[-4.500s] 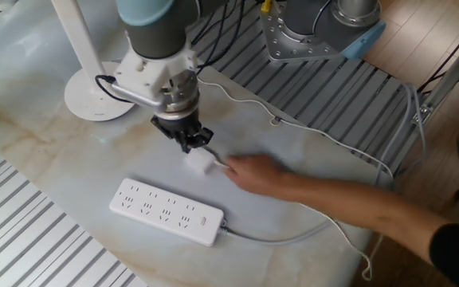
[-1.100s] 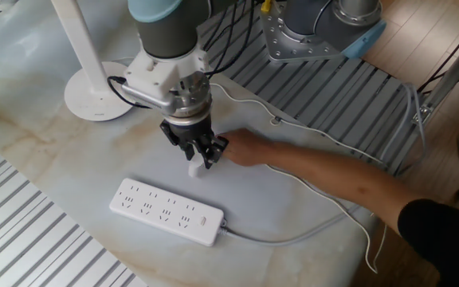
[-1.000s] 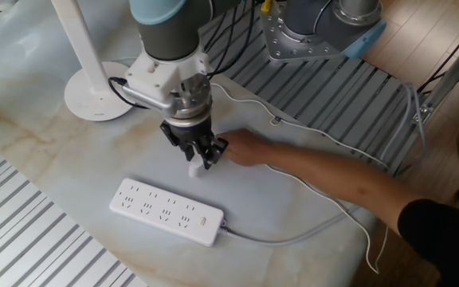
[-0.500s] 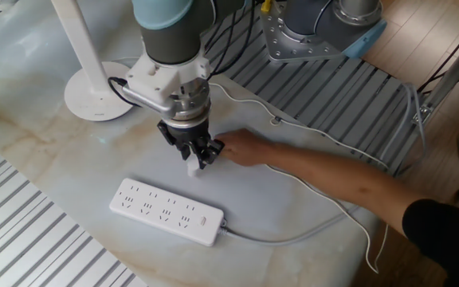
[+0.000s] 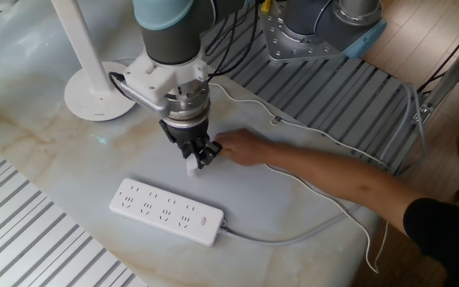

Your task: Plug in the power cord of the desk lamp, turn on the socket, and light up the desk lamp

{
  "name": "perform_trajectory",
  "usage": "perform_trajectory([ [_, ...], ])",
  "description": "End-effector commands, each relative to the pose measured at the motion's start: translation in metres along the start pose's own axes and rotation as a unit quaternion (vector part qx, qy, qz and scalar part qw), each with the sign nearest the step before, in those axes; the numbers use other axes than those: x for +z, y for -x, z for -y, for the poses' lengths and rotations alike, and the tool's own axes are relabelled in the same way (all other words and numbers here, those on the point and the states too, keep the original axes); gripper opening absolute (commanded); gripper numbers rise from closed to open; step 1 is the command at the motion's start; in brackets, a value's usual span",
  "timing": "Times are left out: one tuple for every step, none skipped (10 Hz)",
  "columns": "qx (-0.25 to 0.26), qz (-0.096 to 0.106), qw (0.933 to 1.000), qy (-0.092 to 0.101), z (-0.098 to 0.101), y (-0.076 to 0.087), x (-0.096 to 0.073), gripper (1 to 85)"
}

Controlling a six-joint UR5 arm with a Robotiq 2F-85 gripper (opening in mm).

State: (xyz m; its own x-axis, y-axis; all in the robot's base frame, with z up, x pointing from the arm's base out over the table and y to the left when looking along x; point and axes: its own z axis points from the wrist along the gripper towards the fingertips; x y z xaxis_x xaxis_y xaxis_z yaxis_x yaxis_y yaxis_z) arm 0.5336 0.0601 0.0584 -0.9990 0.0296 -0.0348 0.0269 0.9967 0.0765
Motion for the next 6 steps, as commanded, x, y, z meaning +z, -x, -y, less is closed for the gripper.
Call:
perform_trajectory([
  [0.03,0.002,0.9996,0.0,0.0059,-0.0004,0.0041,39.7],
  [0.033,0.003,0.9994,-0.003,0.0068,-0.0011,0.0071,40.0],
  [0.036,0.003,0.9993,-0.003,0.0051,-0.0013,0.01,40.0],
  [0.04,0.004,0.9992,-0.003,0.0039,-0.0017,0.013,39.7],
  [0.041,0.002,0.9991,-0.007,0.0054,-0.0028,0.0138,39.0],
  [0.041,0.002,0.9991,-0.012,0.008,-0.003,0.0137,36.7],
])
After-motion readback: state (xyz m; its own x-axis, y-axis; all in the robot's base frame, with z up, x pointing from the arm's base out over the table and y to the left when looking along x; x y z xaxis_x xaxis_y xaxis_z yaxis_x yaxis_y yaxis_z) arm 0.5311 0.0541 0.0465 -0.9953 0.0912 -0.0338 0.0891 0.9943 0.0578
